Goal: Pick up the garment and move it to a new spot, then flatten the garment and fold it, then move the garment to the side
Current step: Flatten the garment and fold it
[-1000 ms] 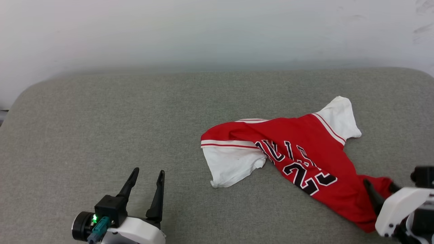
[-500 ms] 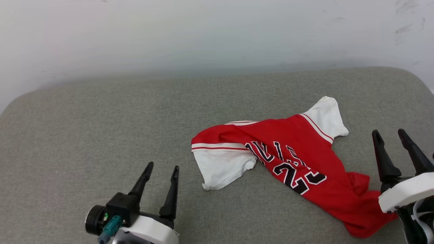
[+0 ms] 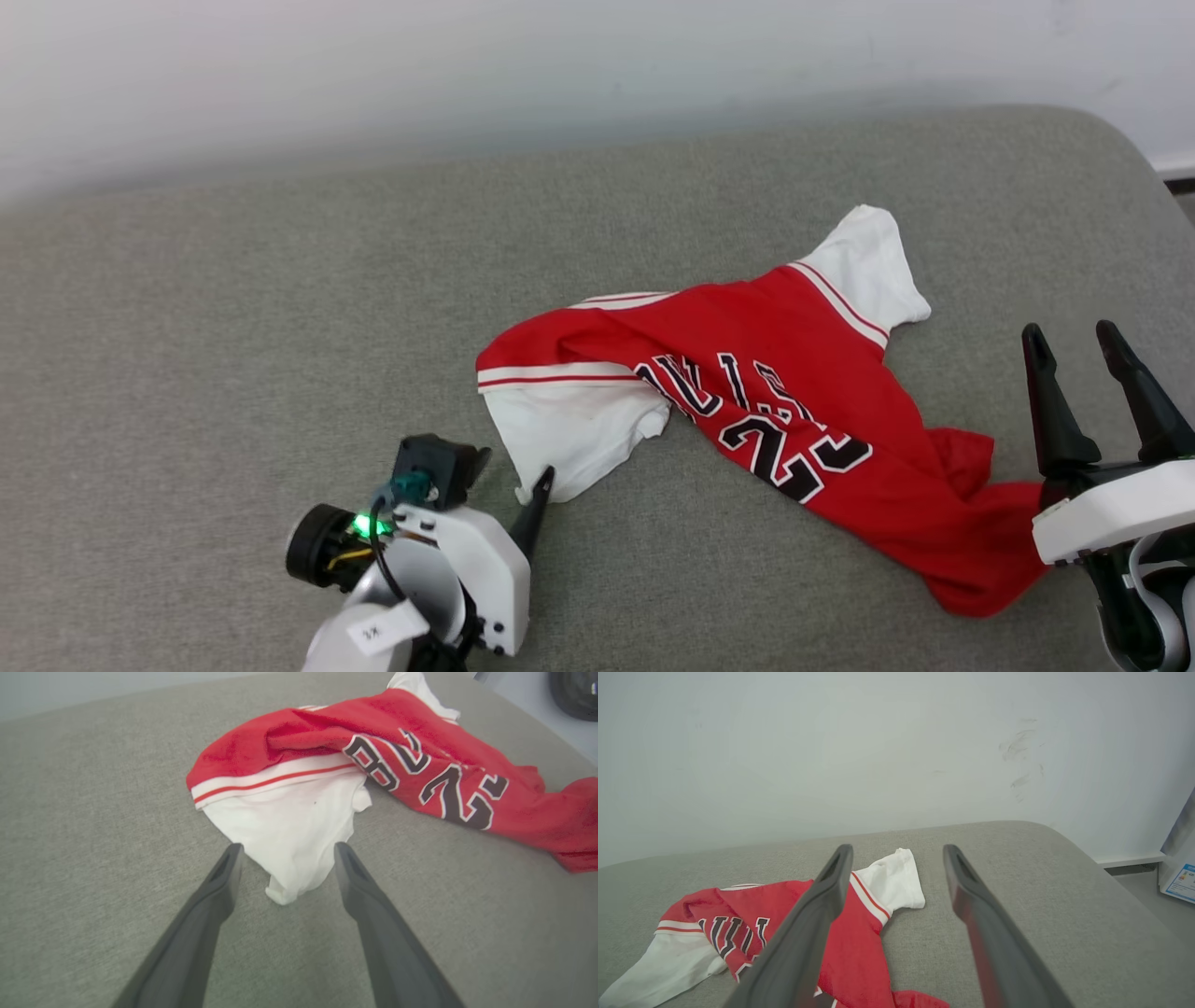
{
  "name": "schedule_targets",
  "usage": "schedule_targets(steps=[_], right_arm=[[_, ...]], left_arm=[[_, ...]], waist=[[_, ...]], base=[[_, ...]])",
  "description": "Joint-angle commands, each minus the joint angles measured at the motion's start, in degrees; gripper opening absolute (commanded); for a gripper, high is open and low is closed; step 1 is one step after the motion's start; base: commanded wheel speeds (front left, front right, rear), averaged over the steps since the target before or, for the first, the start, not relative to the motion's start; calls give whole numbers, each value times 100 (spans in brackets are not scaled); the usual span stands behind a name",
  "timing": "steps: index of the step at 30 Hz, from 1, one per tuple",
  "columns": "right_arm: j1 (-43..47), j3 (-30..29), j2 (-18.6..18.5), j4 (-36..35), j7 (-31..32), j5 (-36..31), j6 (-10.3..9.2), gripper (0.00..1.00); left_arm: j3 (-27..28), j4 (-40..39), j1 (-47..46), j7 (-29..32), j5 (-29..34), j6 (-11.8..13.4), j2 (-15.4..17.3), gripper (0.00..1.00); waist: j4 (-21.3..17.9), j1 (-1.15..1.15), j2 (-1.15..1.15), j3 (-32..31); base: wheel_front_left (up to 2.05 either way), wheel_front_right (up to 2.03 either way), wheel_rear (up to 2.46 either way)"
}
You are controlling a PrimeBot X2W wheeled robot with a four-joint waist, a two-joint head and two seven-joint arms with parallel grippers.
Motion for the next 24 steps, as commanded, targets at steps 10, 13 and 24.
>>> schedule_targets(steps=[10,13,24], right_arm=[[-136,58,151,87,-214,-49,-5,100],[-110,52,163,138,-262,-60,-5,100],[-91,37,183,344,-332,-87,-5,100]], left_arm=[[59,591,-479,326,95,211,134,100],[17,797,-520,372,40,178,101,100],[179,892,-427,18,-228,183,168,0]], waist=[[-267,0,0,585],[-256,0,0,633],[-88,0,0,502]], base=[[0,0,0],[0,0,0],[0,0,0]])
